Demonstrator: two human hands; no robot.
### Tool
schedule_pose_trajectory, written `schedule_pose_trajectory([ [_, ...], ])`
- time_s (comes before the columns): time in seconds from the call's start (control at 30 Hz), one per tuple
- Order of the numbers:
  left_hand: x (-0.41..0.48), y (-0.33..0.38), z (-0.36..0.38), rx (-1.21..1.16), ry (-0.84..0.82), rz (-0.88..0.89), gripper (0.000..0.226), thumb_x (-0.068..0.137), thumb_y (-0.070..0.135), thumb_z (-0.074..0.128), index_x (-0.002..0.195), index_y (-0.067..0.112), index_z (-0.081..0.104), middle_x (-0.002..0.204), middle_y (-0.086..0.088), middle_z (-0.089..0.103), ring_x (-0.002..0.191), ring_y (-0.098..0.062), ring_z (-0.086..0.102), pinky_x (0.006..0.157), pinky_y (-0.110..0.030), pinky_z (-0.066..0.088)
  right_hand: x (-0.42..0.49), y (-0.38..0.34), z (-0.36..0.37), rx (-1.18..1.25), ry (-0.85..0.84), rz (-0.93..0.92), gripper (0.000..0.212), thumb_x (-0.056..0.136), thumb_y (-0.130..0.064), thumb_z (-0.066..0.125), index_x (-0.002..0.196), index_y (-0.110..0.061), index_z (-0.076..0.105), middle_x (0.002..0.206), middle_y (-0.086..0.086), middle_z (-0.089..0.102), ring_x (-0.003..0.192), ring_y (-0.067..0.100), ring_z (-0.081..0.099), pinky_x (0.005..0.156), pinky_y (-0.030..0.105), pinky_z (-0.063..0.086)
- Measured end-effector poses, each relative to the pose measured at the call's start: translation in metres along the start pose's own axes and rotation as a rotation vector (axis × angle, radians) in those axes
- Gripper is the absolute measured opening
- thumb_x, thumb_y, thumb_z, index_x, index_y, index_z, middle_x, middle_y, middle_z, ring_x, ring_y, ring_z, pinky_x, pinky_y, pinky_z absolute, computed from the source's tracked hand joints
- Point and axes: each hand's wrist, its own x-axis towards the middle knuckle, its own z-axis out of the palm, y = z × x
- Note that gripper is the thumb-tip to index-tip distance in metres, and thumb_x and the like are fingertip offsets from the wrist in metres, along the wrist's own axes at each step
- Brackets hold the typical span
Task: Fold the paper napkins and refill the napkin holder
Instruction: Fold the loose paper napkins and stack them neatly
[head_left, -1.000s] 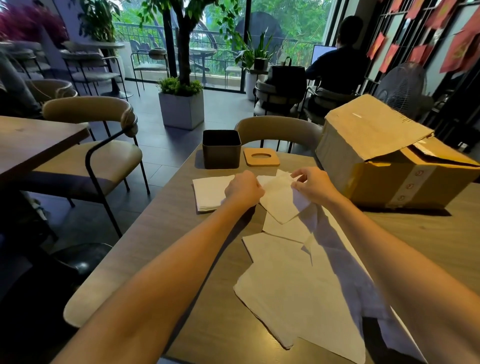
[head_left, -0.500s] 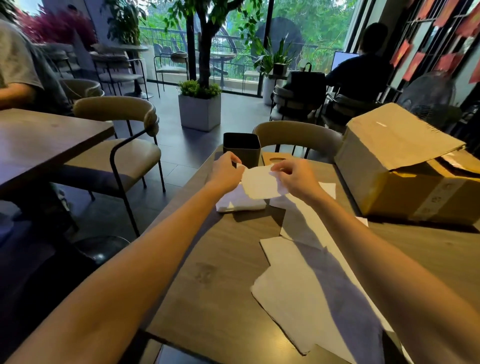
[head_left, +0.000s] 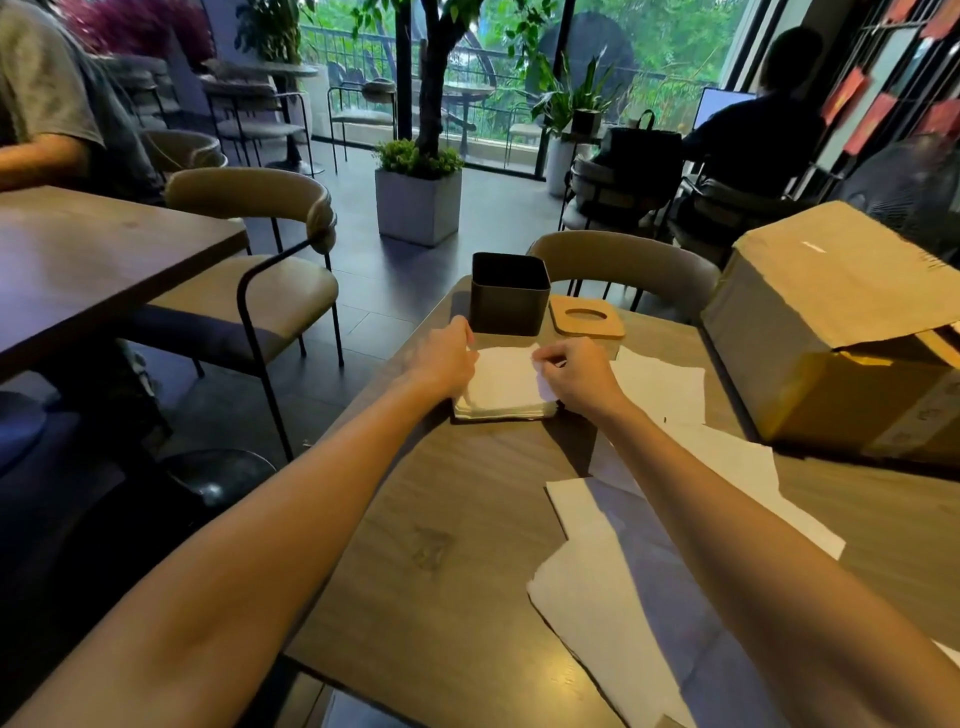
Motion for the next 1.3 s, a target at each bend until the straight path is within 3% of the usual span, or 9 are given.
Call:
schedule_pose_trajectory([
  [0.23,0.004,-0.007,-0.003,0.01,-0.059,0.028,0.025,0.102,0.025,0.053,0.126,0.018,0.049,0.114,-0.007,0.063,0.099,-0.021,0.061,0.085,-0.036,0.056,-0.007,-0.006,0.002,-0.01,0.017,-0.049,0.026,0.099,-0.015,0.06,0.122,-0.007,0.071,0.12,0.008,0.07,0.098,0.011,0.055,0.083,0.021,0.043],
  [0.4,-0.002,-0.012,-0.001,0.063,-0.054,0.051,0.016,0.102,0.029,0.052,0.116,0.022,0.05,0.103,-0.005,0.064,0.087,-0.018,0.062,0.081,-0.038,0.058,-0.009,-0.008,0.004,-0.069,-0.025,-0.073,0.026,0.099,-0.014,0.059,0.121,-0.006,0.071,0.117,0.01,0.071,0.101,0.017,0.061,0.086,0.023,0.046],
  [0.53,-0.007,-0.01,-0.002,0.117,-0.021,0.079,0.015,0.102,0.029,0.05,0.115,0.02,0.05,0.1,-0.005,0.063,0.086,-0.019,0.062,0.08,-0.04,0.058,-0.011,-0.01,0.006,-0.132,-0.033,-0.09,0.022,0.099,-0.01,0.058,0.112,-0.004,0.074,0.108,0.014,0.072,0.1,0.024,0.065,0.088,0.03,0.051],
  [0.67,-0.01,-0.007,-0.003,0.171,-0.024,0.092,0.021,0.103,0.028,0.049,0.12,0.017,0.05,0.102,-0.007,0.065,0.087,-0.022,0.063,0.081,-0.04,0.058,0.001,-0.014,0.007,-0.31,-0.23,-0.012,0.018,0.096,-0.008,0.058,0.097,-0.005,0.075,0.104,0.015,0.07,0.099,0.028,0.065,0.082,0.033,0.053],
  [0.73,-0.012,-0.007,-0.001,0.214,-0.019,0.103,0.025,0.103,0.028,0.049,0.124,0.016,0.049,0.104,-0.007,0.066,0.087,-0.022,0.064,0.081,-0.038,0.058,-0.001,-0.011,0.009,-0.373,-0.157,-0.078,0.018,0.097,-0.013,0.056,0.09,-0.009,0.072,0.103,0.013,0.065,0.093,0.029,0.063,0.076,0.034,0.05],
  [0.9,-0.019,-0.014,0.003,0.314,0.04,0.185,0.028,0.101,0.025,0.054,0.127,0.015,0.05,0.107,-0.006,0.068,0.088,-0.021,0.067,0.075,-0.032,0.052,-0.021,-0.001,0.01,-0.526,-0.003,-0.196,0.03,0.104,-0.03,0.045,0.108,-0.012,0.07,0.111,0.007,0.057,0.086,0.022,0.06,0.071,0.031,0.047],
  [1.03,-0.02,-0.016,-0.004,0.29,0.021,0.164,0.022,0.102,0.029,0.051,0.121,0.017,0.051,0.107,-0.006,0.067,0.089,-0.022,0.065,0.076,-0.033,0.049,-0.017,0.007,-0.003,-0.432,-0.044,-0.167,0.028,0.102,-0.026,0.048,0.108,-0.01,0.071,0.111,0.009,0.058,0.089,0.022,0.058,0.076,0.033,0.05],
  [1.17,-0.016,0.003,-0.015,0.223,0.047,0.177,0.021,0.102,0.034,0.049,0.116,0.02,0.055,0.102,-0.004,0.065,0.088,-0.019,0.061,0.08,-0.035,0.053,-0.016,0.019,-0.036,-0.275,0.004,-0.137,0.027,0.099,-0.016,0.057,0.121,-0.007,0.07,0.119,0.013,0.068,0.105,0.026,0.063,0.09,0.033,0.051],
  [1.3,-0.019,0.045,-0.007,0.138,-0.069,0.27,0.025,0.1,0.04,0.051,0.116,0.023,0.061,0.102,0.001,0.067,0.091,-0.017,0.062,0.085,-0.036,0.054,-0.02,0.05,-0.071,-0.284,0.028,-0.053,0.027,0.099,-0.02,0.058,0.122,-0.012,0.07,0.121,0.007,0.07,0.103,0.019,0.063,0.087,0.028,0.051],
])
